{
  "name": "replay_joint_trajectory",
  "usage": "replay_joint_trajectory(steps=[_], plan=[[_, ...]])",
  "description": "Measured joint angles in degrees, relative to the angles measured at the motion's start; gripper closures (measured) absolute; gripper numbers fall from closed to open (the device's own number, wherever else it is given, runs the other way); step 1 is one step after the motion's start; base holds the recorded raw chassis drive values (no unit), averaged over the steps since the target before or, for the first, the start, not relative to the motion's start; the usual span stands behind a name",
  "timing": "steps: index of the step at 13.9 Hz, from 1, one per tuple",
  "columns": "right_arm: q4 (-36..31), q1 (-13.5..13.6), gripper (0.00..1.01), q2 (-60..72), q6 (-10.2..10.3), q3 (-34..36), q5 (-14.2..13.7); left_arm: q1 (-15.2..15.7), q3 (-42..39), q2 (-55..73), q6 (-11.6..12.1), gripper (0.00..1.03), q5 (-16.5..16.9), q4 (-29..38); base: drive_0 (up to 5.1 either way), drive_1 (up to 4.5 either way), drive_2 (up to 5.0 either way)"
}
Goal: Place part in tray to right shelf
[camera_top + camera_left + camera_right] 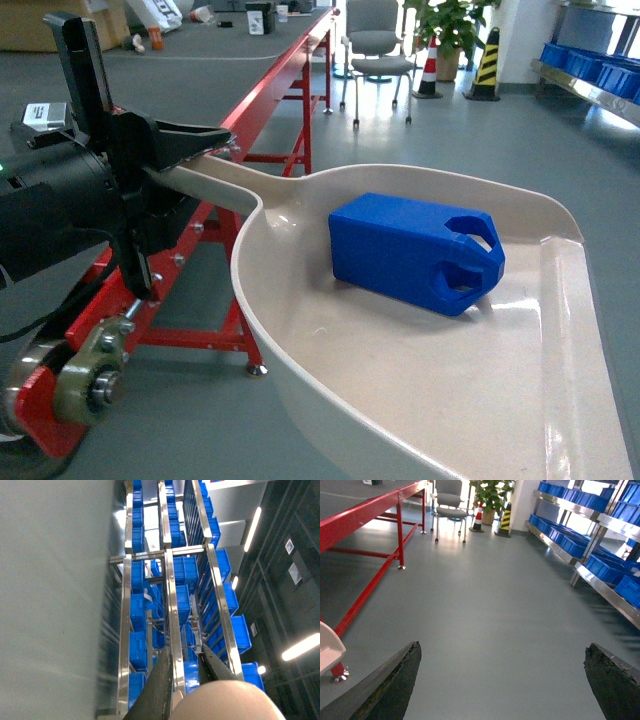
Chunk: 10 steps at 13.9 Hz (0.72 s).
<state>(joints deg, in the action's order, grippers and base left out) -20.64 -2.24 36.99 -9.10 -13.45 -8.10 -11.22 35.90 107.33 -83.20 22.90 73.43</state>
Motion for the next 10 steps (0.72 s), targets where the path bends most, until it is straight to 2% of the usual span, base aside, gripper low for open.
replay_joint_trajectory(steps=[10], plan=[[0.04, -0.02, 0.03, 0.02, 0.00, -0.07, 0.00, -0.24, 0.00, -0.02, 0.07, 0.90, -0.15, 0.17, 4.9, -2.54, -2.5]])
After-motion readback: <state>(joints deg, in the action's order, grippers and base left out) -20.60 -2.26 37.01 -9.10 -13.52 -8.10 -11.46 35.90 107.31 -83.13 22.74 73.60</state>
